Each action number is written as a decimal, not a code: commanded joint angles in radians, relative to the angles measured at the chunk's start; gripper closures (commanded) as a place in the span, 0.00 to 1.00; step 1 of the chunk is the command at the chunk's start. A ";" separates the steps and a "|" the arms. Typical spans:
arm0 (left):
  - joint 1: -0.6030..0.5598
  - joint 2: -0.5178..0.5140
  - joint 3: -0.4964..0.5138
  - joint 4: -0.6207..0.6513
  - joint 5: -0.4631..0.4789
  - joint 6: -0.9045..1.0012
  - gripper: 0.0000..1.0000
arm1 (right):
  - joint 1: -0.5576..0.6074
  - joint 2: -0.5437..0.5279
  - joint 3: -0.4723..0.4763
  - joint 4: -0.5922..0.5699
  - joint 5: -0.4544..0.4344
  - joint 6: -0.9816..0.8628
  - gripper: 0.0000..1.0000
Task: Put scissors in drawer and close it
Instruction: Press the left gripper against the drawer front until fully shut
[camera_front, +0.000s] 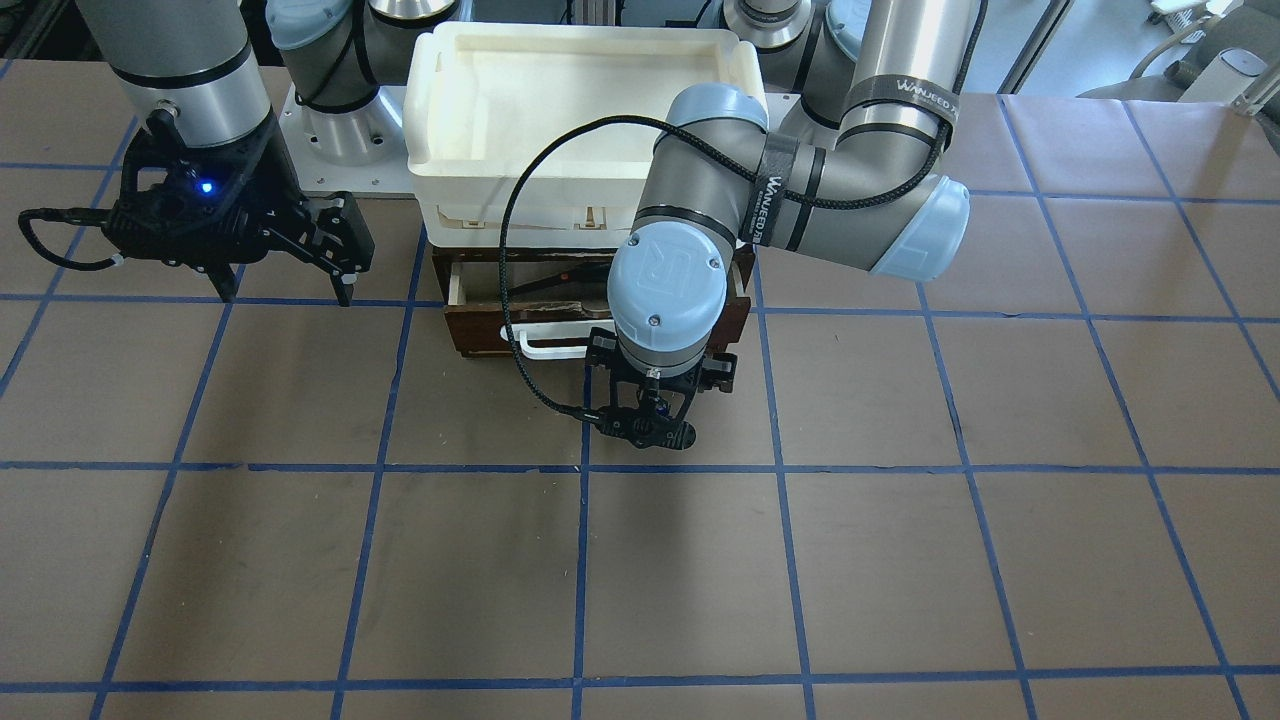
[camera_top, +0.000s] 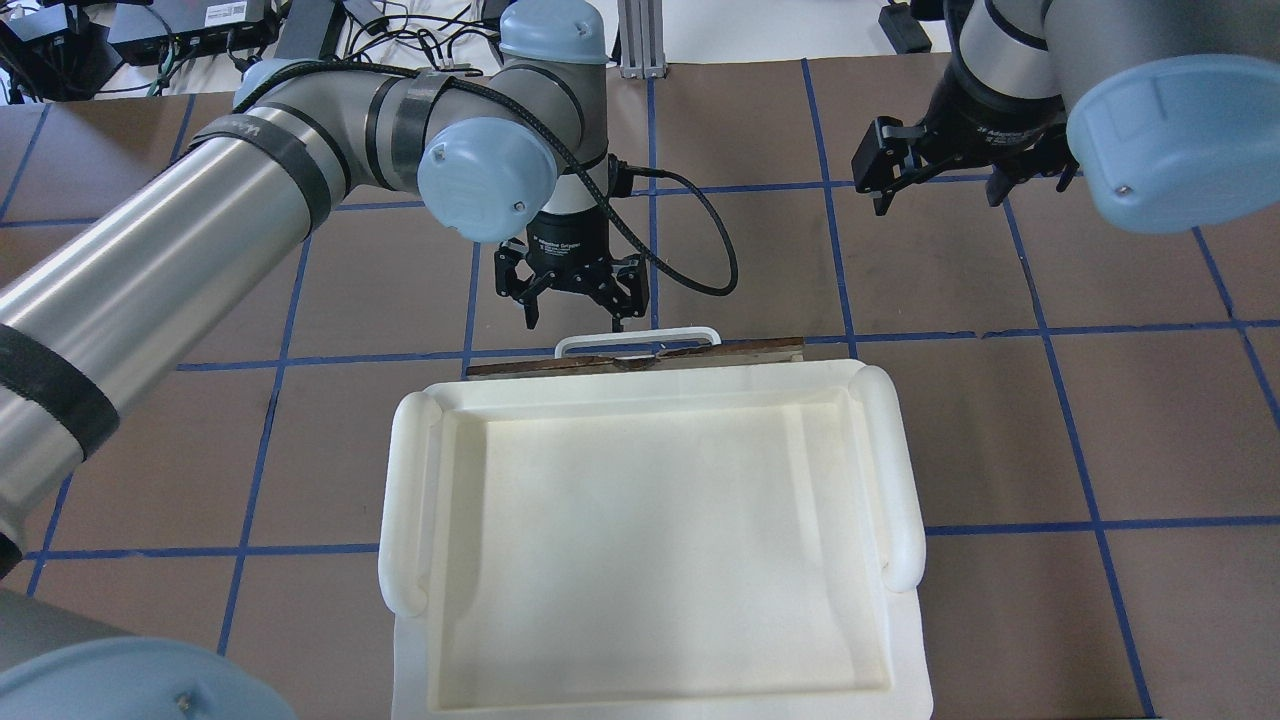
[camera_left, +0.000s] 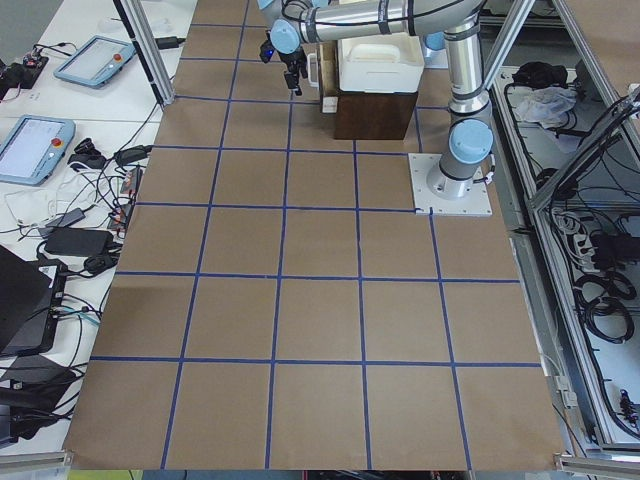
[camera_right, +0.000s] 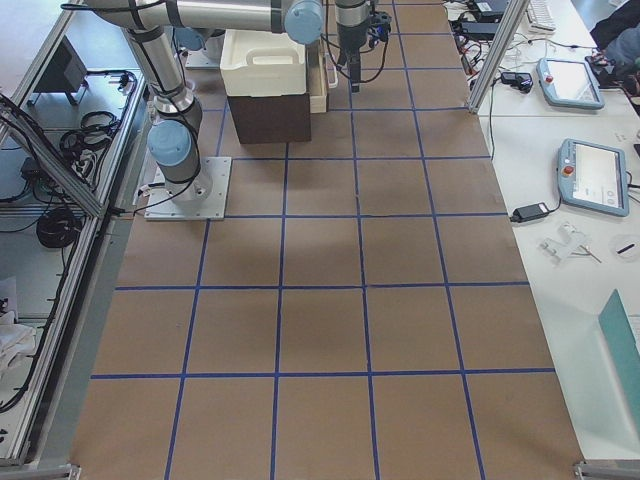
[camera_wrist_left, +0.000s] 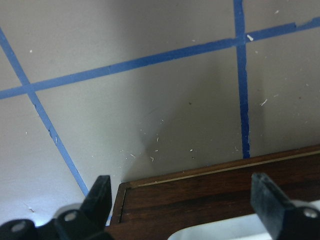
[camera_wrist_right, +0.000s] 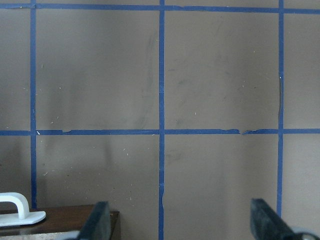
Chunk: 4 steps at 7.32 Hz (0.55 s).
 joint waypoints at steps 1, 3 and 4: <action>-0.003 0.024 -0.020 -0.032 0.004 -0.017 0.00 | 0.000 -0.002 0.000 0.001 0.000 0.000 0.00; -0.005 0.036 -0.023 -0.086 0.001 -0.017 0.00 | 0.000 0.000 0.000 -0.001 0.000 0.000 0.00; -0.005 0.038 -0.023 -0.097 0.000 -0.018 0.00 | 0.000 0.000 0.000 0.001 0.001 0.002 0.00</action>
